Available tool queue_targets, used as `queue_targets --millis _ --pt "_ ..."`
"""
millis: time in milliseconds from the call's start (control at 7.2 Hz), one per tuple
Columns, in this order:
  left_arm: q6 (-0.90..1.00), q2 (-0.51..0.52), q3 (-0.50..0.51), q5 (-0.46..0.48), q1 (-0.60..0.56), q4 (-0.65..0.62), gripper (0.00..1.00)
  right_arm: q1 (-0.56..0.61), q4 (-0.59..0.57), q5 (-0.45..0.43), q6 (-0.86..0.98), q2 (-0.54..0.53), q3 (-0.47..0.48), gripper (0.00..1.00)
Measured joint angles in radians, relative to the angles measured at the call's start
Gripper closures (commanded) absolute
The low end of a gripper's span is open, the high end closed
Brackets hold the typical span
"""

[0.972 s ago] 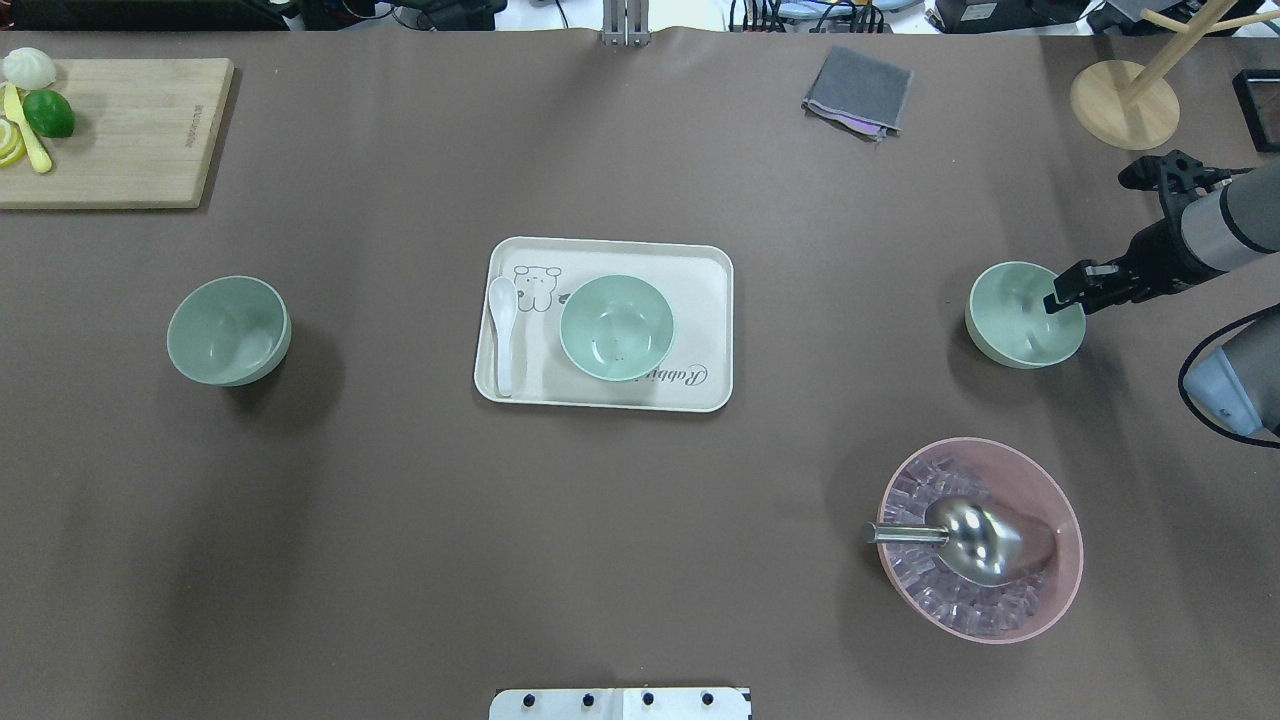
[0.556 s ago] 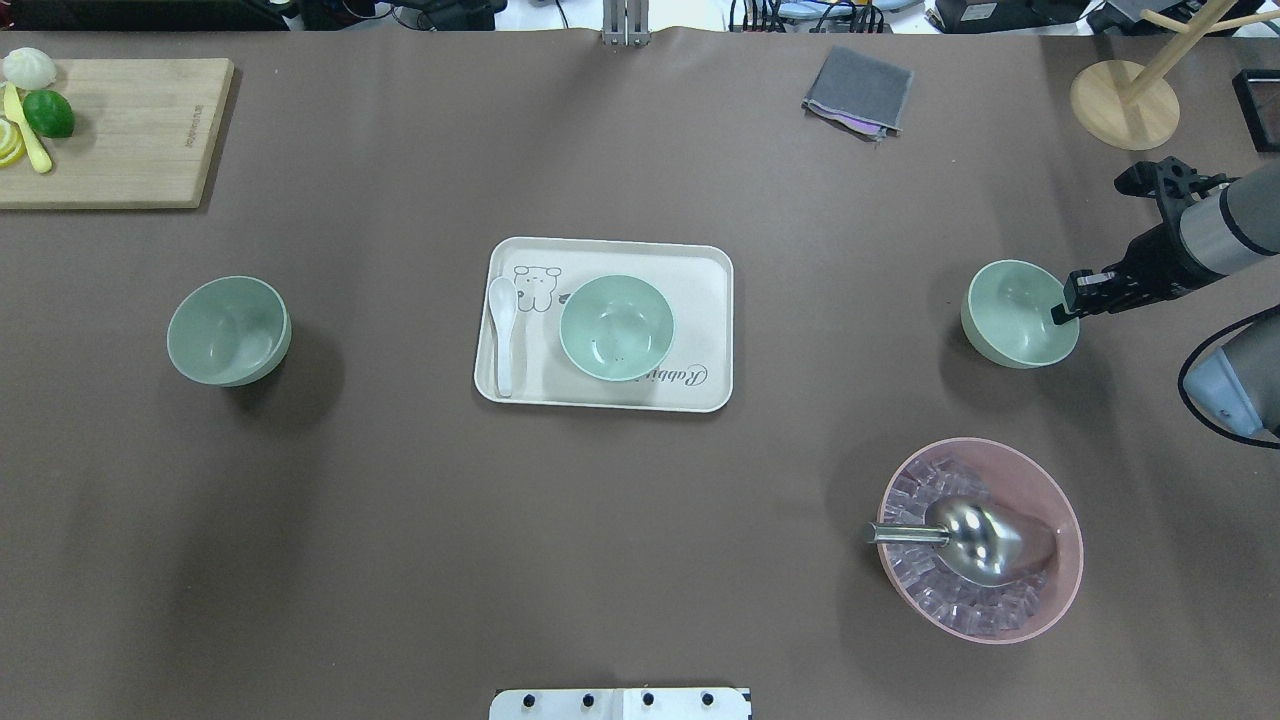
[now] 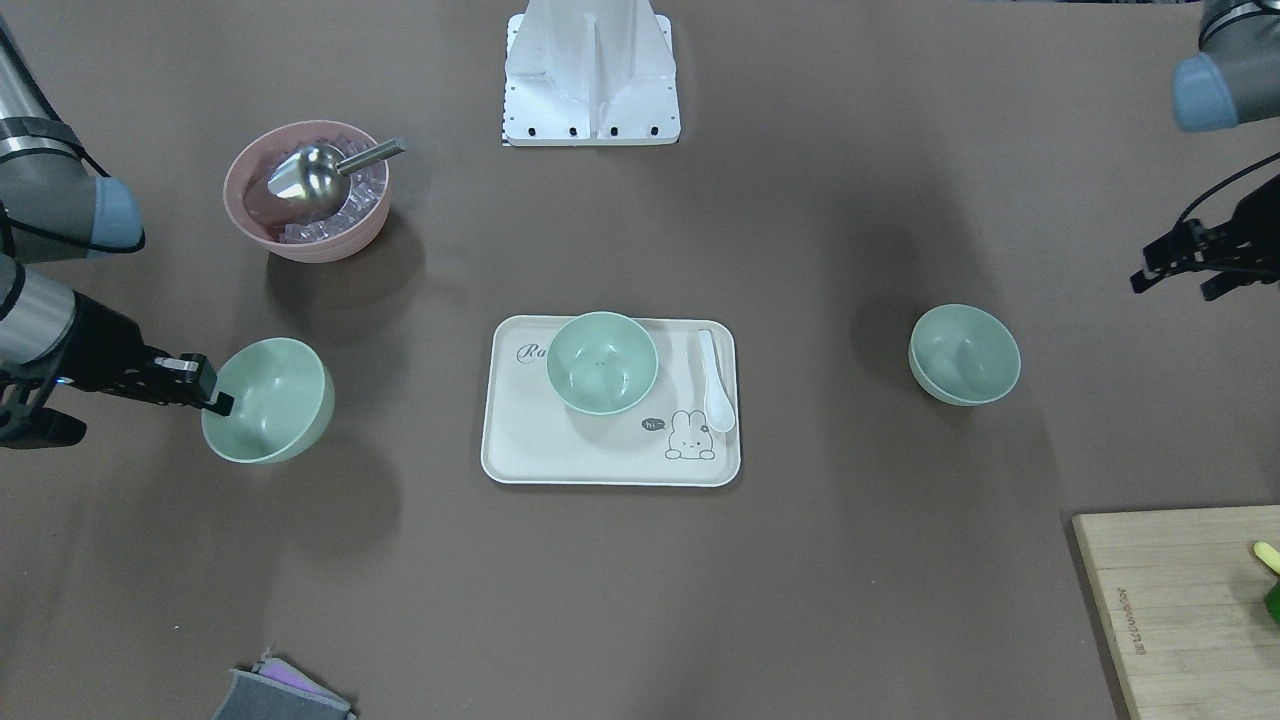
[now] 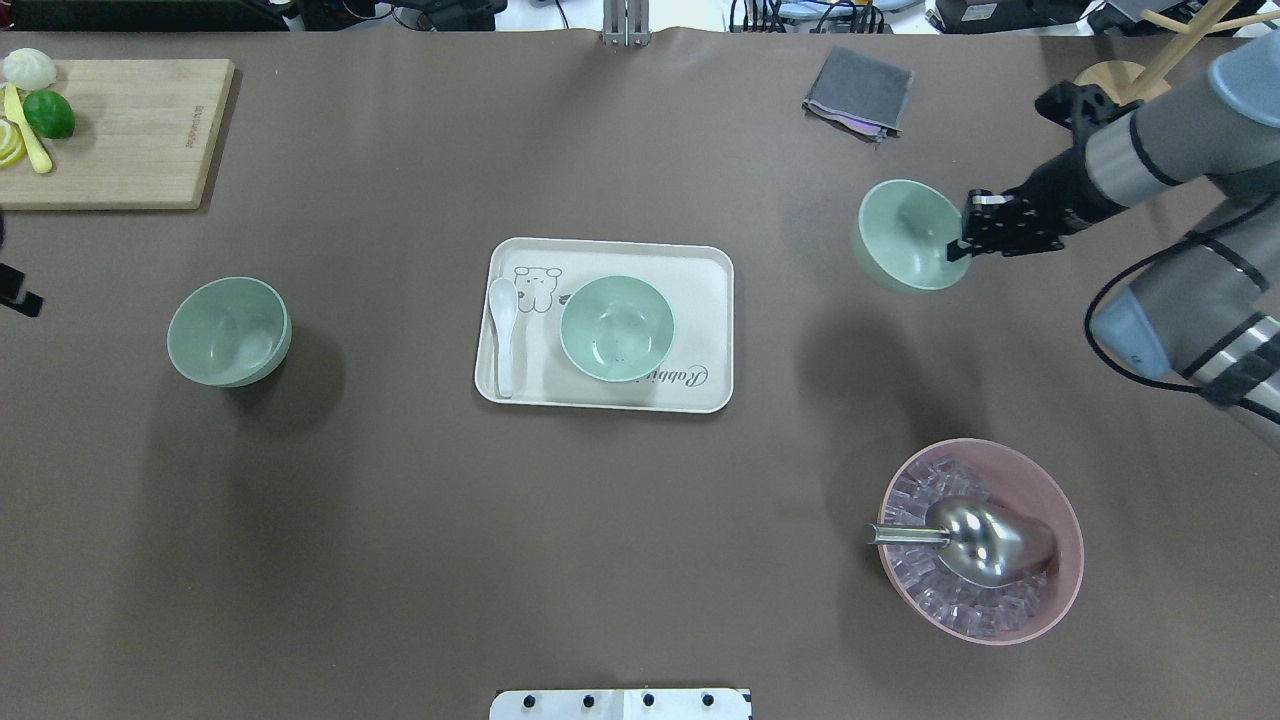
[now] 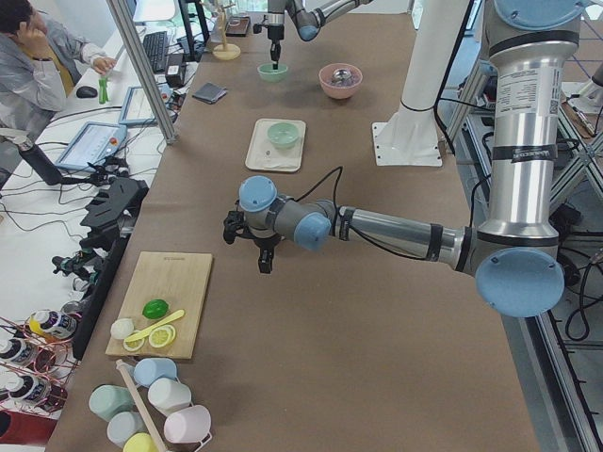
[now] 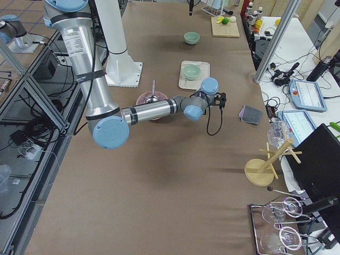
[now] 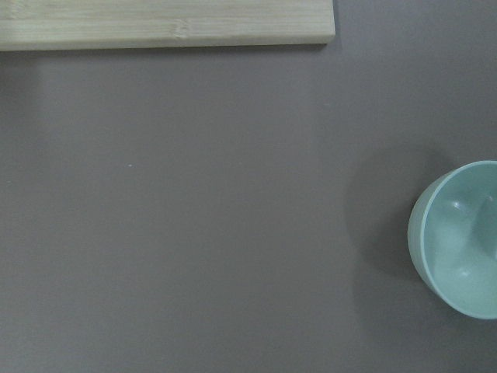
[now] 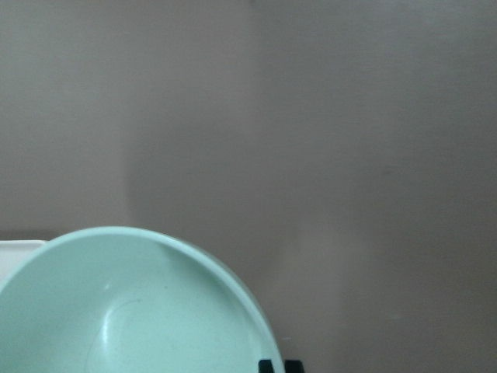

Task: Stack green bowls together

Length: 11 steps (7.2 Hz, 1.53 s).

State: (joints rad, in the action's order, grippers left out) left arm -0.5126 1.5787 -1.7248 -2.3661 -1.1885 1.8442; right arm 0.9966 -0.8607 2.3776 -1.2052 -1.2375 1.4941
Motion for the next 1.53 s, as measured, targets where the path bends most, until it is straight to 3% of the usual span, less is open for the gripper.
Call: queue_targets --millis 278,417,694,833,1528 --pt "-0.145 0.076 0.046 0.041 0.139 0.027 0.18 -0.147 -0.059 -0.187 -0.203 0.086 0.093 1.0" --pt "-0.173 0.102 0.065 0.045 0.179 0.031 0.32 -0.198 -0.126 -0.245 -0.251 0.115 0.147 1.0" --pt "-0.188 0.15 0.118 0.046 0.214 0.033 0.64 -0.275 -0.225 -0.329 -0.279 0.169 0.201 1.0" --pt "-0.189 0.171 0.144 0.046 0.221 0.033 1.0 -0.307 -0.243 -0.366 -0.288 0.19 0.203 1.0" --pt "-0.23 0.245 0.153 0.029 0.224 0.029 1.0 -0.393 -0.312 -0.48 -0.325 0.273 0.174 1.0"
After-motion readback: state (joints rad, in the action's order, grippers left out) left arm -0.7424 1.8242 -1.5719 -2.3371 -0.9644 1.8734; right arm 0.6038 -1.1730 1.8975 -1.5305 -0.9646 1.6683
